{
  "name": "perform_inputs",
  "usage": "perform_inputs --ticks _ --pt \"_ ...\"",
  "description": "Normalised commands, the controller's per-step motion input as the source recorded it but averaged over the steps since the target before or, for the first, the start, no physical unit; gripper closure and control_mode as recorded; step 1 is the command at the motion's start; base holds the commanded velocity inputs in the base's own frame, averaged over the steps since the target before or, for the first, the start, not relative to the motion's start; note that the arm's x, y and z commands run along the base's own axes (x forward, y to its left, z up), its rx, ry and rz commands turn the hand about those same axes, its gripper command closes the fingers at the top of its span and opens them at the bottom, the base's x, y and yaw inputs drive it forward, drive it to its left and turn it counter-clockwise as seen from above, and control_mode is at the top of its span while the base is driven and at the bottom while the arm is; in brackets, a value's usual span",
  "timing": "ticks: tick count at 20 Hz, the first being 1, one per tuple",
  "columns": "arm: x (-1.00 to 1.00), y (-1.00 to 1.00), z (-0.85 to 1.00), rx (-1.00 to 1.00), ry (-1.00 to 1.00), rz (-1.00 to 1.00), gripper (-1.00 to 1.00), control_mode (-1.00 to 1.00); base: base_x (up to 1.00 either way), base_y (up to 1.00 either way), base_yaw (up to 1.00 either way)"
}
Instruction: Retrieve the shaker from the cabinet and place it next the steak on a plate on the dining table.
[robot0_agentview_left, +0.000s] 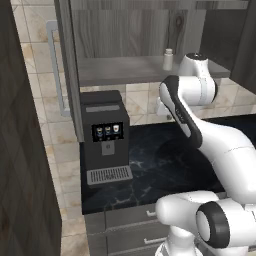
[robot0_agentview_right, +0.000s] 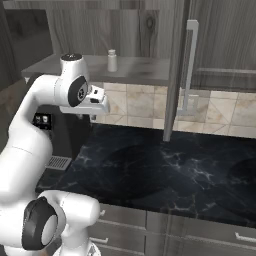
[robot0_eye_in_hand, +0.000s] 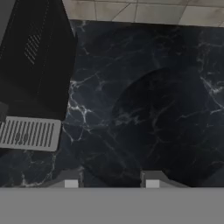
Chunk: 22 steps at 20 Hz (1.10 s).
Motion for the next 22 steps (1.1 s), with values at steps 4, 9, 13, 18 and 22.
perform_inputs --ticks 4,9,13,18,22 --pt "-0.35 0.00 0.00 0.00 -0.03 0.00 -1.00 -1.00 0.00 0.00 0.00" --pt "-0.53 0.00 0.06 0.00 -0.15 0.00 -1.00 -1.00 0.00 0.00 0.00" --pt "-0.44 0.00 0.23 0.00 -0.25 0.00 -1.00 -1.00 0.00 0.00 0.00" --pt "-0.43 -0.08 0.58 0.00 -0.20 0.00 -1.00 -1.00 0.00 0.00 0.00" --pt "-0.23 -0.13 0.63 0.00 -0.22 0.00 -1.00 -1.00 0.00 0.00 0.00"
